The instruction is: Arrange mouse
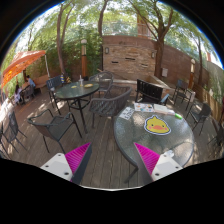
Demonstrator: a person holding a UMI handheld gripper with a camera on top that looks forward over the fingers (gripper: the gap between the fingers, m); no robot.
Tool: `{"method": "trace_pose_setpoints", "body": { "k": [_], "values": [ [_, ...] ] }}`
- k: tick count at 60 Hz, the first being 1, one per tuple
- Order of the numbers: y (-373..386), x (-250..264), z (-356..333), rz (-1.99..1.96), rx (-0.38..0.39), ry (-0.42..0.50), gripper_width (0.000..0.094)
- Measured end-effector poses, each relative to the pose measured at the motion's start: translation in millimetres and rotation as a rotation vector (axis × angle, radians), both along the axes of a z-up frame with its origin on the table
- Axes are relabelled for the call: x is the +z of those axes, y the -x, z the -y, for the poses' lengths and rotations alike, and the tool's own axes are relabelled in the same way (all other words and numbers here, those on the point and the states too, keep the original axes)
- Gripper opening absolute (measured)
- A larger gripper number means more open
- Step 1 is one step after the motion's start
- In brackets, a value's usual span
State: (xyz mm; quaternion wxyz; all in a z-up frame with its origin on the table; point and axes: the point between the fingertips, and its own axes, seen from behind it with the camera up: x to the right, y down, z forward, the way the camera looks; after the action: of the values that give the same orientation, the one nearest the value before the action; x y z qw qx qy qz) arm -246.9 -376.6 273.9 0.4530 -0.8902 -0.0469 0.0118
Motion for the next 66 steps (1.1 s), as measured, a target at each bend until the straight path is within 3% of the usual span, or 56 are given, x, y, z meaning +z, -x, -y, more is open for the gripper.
{"method": "trace_pose_setpoints", "body": {
  "k": [17,32,53,66],
  "values": [
    [-40.4,-49.7,28.9,-0.015,-0.057,0.070,0.0855],
    [-148.7,-143.9,49.1,0.025,-0.161,0.138,0.0872],
    [-309.4,-243.7,-33.5,0.054,-0.270,0.057,0.0851],
    [-336.9,-287.6,-76.1,-0.029,-0.270,0.100,0.0855]
  ]
}}
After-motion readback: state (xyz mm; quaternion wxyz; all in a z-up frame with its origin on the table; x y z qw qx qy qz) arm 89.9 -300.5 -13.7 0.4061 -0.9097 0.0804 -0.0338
